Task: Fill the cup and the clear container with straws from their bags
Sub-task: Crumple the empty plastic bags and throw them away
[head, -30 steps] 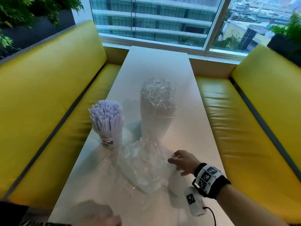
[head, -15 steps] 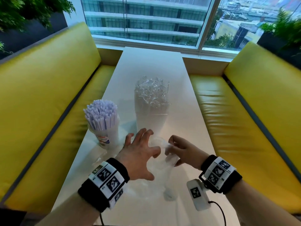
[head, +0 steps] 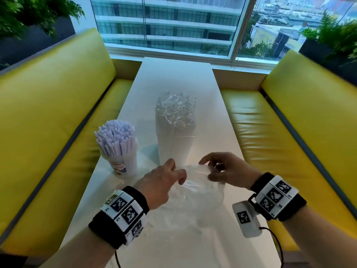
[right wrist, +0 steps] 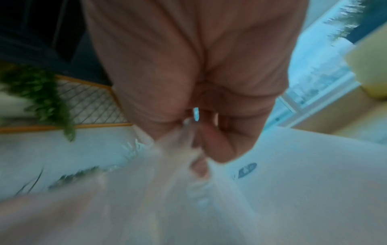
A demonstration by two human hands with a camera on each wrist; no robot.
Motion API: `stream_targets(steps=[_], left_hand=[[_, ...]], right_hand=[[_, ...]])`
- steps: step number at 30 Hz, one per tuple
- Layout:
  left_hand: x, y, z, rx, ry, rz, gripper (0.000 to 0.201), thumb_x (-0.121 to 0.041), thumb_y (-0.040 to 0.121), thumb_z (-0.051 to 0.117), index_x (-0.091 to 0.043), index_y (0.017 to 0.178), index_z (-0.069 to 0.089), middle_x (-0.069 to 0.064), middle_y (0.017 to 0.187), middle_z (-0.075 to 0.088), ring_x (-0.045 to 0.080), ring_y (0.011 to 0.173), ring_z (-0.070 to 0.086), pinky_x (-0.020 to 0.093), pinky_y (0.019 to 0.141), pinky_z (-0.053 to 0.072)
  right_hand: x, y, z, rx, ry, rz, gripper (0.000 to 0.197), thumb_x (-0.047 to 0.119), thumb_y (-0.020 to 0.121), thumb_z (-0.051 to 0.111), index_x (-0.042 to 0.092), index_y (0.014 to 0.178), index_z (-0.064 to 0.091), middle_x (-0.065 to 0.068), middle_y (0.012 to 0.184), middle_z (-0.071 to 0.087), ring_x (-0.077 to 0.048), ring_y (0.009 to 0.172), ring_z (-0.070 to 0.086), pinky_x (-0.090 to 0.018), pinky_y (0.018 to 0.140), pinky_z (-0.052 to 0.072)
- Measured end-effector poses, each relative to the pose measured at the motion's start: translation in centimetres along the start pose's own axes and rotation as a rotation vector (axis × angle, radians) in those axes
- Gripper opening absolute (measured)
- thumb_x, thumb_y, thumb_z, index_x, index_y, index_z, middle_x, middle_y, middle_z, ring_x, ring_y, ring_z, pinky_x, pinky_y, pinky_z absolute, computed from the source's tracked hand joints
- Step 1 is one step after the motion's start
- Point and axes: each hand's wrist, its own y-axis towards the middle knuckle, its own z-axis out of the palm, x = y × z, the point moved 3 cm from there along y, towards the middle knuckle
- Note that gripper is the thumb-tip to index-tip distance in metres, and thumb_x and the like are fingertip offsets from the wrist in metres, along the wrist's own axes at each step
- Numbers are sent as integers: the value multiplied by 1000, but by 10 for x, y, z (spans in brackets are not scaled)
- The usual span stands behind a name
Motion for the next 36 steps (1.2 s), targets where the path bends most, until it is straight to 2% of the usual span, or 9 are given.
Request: stream_targets(steps=[4,8,14,18,23,26,29,34,36], left_hand=[[-20,-10,-5,8,-131,85,31,-35,92,61,-37,120,48,-9,127,28,13,108,53,37,98,50],[-37,-14,7,137,22,-47,104,-87,59,57,-35,142,21,-18,149,1,20,141,24,51,113,33],[-38,-7,24,-138,145,-69,71,-42,85,65,-24,137,22,2,145,0,27,136,24,42,105,44],[-16,-6,15,-332,-270,-73,40,-24,89,67,-22,125,49,-6,127,20,13,119,47,21,104,42],[4,-15,2,-475,-590,-62,40,-12,81,77,-28,113,59,-6,119,35,2,92,57,-1,83,41],[11,-16,1,-487,-759,-51,40,-12,80,77,-26,114,61,-1,121,41,15,105,62,11,96,46],[12,-13,3,-452,-878,-52,40,-18,78,78,-38,109,60,-1,123,45,22,106,66,41,101,52],[13,-13,-2,-373,-1094,-48,42,-20,70,82,-33,106,66,7,122,58,18,98,72,36,86,59],[18,-19,-4,-348,-1220,-44,41,-13,69,80,-23,106,67,17,117,62,19,89,74,27,73,60]], right_hand=[[16,4,-7,-343,-474,-92,44,-11,74,53,25,94,68,9,70,52,-3,59,46,-22,64,37],[31,8,-7,-515,-445,-106,44,-10,71,49,26,89,68,6,74,52,-10,68,48,-29,64,40],[52,1,-12,-492,-393,-144,36,-4,74,58,27,91,67,6,73,53,-6,58,46,-23,59,37],[54,-18,-26,-338,318,-215,26,22,88,66,17,113,63,-4,95,68,-13,76,61,-30,62,51],[-4,-45,-36,-659,113,-95,67,62,73,64,25,128,53,5,128,58,-10,114,54,-30,87,48],[-31,-49,-15,-483,334,18,103,79,55,73,34,141,39,9,141,52,-10,123,54,-32,96,47],[-34,-43,6,-222,647,12,99,63,53,87,29,137,46,2,130,66,-19,116,65,-35,90,54],[-30,-34,-1,-323,699,-34,27,30,81,75,11,100,73,-11,83,67,-13,60,61,-20,52,48],[-35,-34,-16,-401,699,-64,35,39,78,76,7,94,72,-5,72,60,-7,48,48,-16,44,40]])
